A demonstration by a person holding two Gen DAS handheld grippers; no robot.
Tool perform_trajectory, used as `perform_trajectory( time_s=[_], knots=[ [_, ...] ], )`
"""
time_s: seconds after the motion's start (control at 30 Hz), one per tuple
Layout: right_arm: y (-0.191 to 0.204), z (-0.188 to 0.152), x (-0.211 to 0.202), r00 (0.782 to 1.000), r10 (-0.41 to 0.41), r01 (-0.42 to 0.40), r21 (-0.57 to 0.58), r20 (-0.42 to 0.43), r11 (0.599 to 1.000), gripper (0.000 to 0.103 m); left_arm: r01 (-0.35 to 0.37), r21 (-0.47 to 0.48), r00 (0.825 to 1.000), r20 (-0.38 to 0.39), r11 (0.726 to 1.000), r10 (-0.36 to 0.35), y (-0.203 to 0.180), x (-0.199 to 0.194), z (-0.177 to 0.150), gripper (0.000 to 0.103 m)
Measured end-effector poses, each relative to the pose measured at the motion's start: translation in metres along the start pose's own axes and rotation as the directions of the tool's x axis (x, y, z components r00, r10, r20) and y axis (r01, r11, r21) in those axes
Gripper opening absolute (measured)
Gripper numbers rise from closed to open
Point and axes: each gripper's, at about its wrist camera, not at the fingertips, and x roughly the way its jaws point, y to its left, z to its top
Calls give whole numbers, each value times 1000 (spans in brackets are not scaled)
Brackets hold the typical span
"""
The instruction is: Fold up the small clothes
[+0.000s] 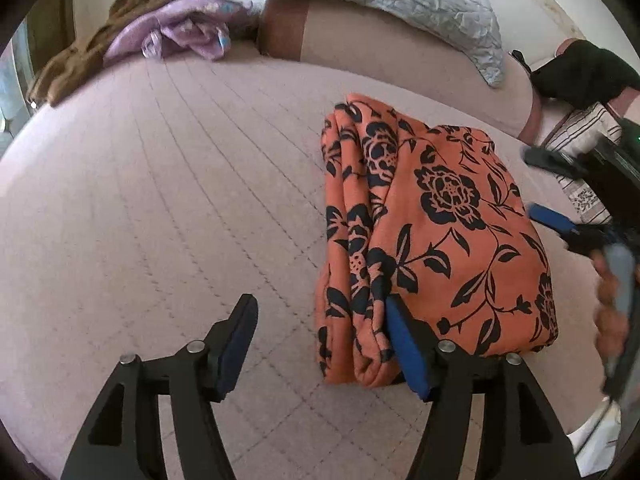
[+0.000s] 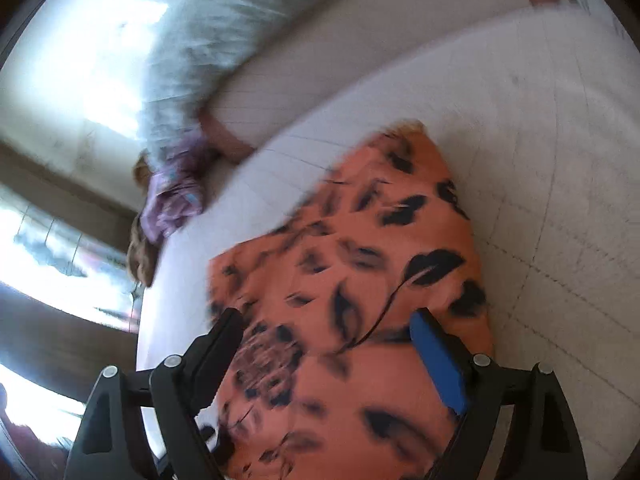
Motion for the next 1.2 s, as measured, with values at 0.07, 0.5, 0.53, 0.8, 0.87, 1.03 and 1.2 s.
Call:
perform_trajectory(
  time_s=[0.07, 0.5, 0.53, 0.8, 0.87, 1.03, 1.2],
  knots=[
    [15, -22, -18, 1000, -22, 23, -73, 15, 997, 88, -8, 13, 1000, 10, 1000, 8, -2, -8, -2, 67],
    [10, -156, -100, 993, -118, 120, -149, 19, 982, 88, -32, 23, 995, 94, 999, 29, -14, -68, -32, 83],
    [11, -162, -103, 991, -129, 131, -158, 19, 979, 88, -45, 34, 994, 106, 998, 41, -16, -74, -40, 85],
    [18, -208, -128, 959, -275, 283, -239, 66, 929, 88, -139, 85, 985, 112, 987, 130, -26, -89, -71, 86],
    [25, -212, -132, 945, -313, 328, -280, 98, 902, 88, -155, 86, 983, 109, 984, 145, -28, -92, -69, 86],
    [44, -202, -146, 910, -365, 410, -311, 195, 857, 88, -158, 70, 979, 142, 985, 147, -32, -106, -60, 86],
    [57, -190, -147, 902, -378, 428, -309, 211, 850, 88, -151, 60, 979, 146, 987, 141, -34, -112, -54, 86]
  ],
)
